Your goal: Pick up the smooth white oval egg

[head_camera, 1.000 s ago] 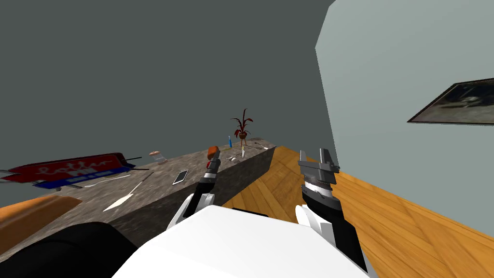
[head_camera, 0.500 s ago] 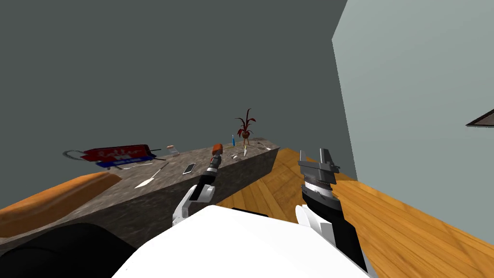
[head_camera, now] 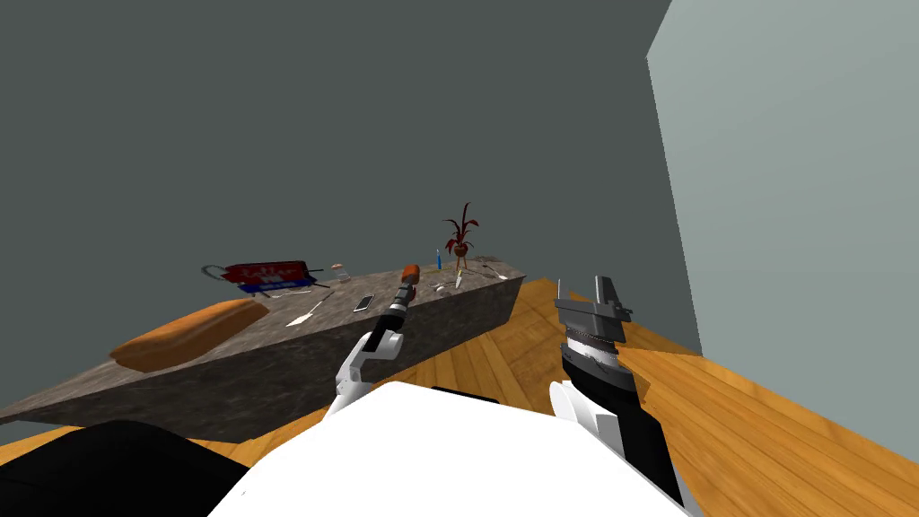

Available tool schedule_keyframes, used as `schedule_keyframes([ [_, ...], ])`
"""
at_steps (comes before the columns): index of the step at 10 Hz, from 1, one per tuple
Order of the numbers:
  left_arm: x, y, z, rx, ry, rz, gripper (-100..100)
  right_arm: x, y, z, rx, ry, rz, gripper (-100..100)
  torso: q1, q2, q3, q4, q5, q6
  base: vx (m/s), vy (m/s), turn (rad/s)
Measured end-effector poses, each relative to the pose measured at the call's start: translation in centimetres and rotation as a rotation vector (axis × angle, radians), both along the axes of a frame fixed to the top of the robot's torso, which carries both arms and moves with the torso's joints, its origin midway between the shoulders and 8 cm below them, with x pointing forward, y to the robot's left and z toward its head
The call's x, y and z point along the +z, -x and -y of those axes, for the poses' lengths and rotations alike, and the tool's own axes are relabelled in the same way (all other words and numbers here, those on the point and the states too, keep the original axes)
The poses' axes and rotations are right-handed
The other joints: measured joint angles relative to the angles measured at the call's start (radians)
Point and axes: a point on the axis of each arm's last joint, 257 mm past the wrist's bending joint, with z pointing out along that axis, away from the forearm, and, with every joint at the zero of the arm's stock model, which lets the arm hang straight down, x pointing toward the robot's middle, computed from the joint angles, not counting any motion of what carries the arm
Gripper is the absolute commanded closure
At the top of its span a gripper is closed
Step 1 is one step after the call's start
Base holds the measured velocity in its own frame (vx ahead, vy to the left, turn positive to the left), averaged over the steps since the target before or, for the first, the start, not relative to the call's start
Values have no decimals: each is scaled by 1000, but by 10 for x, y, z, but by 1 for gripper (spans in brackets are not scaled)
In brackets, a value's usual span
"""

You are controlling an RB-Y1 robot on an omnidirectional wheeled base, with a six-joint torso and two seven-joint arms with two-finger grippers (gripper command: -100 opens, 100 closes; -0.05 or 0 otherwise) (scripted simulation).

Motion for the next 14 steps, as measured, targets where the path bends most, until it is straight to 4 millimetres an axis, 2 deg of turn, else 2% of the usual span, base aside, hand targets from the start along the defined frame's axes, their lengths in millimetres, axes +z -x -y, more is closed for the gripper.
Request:
schedule_keyframes([
  [1, -8, -11, -8, 10, 19, -25, -100, 0, 0, 0, 0, 0, 0, 0, -2, 1, 0, 0, 0, 0, -43, -111, 96],
  [8, -22, -54, -31, 36, 112, -120, -100, 0, 0, 0, 0, 0, 0, 0, 1, -1, -1, 0, 0, 1, -38, -79, 149],
  [10, -35, -69, -37, 45, 155, -160, -100, 0, 0, 0, 0, 0, 0, 0, -4, 0, 0, 0, -1, 0, -44, -119, 185],
  [14, -44, -98, -38, 44, 219, -228, -100, 0, 0, 0, 0, 0, 0, 0, 1, -2, -1, -1, 0, 0, -22, -71, 168],
])
